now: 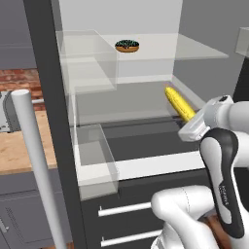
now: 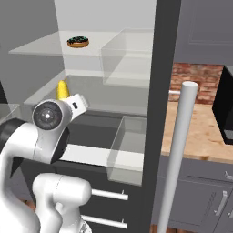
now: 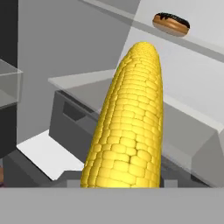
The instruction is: Pick corn from the fridge and place it on the plate on the counter.
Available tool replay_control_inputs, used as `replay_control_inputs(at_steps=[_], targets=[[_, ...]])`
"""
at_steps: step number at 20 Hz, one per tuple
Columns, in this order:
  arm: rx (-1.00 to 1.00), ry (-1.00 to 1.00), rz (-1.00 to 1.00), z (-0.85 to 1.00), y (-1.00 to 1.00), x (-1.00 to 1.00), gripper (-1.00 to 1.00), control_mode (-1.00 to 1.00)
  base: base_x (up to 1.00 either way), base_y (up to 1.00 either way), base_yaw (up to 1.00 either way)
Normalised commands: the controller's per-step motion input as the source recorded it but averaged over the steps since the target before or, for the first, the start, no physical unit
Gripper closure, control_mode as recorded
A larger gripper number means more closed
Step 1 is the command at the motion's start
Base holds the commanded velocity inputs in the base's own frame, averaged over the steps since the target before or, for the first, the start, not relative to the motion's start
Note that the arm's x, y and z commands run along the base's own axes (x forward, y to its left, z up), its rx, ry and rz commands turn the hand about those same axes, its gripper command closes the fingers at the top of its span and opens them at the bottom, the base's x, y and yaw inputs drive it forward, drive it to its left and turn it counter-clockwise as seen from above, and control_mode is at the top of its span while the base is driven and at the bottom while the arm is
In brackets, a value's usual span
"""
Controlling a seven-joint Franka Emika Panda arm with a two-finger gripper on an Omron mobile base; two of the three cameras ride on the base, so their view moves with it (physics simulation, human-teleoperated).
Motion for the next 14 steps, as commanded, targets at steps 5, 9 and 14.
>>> replay_control_inputs(at_steps=[5, 9, 14], targets=[[0.0, 0.01, 0.0, -0.07, 0.0, -0.21, 1.0, 1.0, -0.39, 0.02, 0.0], [0.0, 0.0, 0.0, 0.0, 0.0, 0.0, 1.0, 1.0, -0.74, 0.41, 0.0], [0.0, 0.0, 0.0, 0.0, 0.0, 0.0, 1.0, 1.0, -0.73, 0.63, 0.0]])
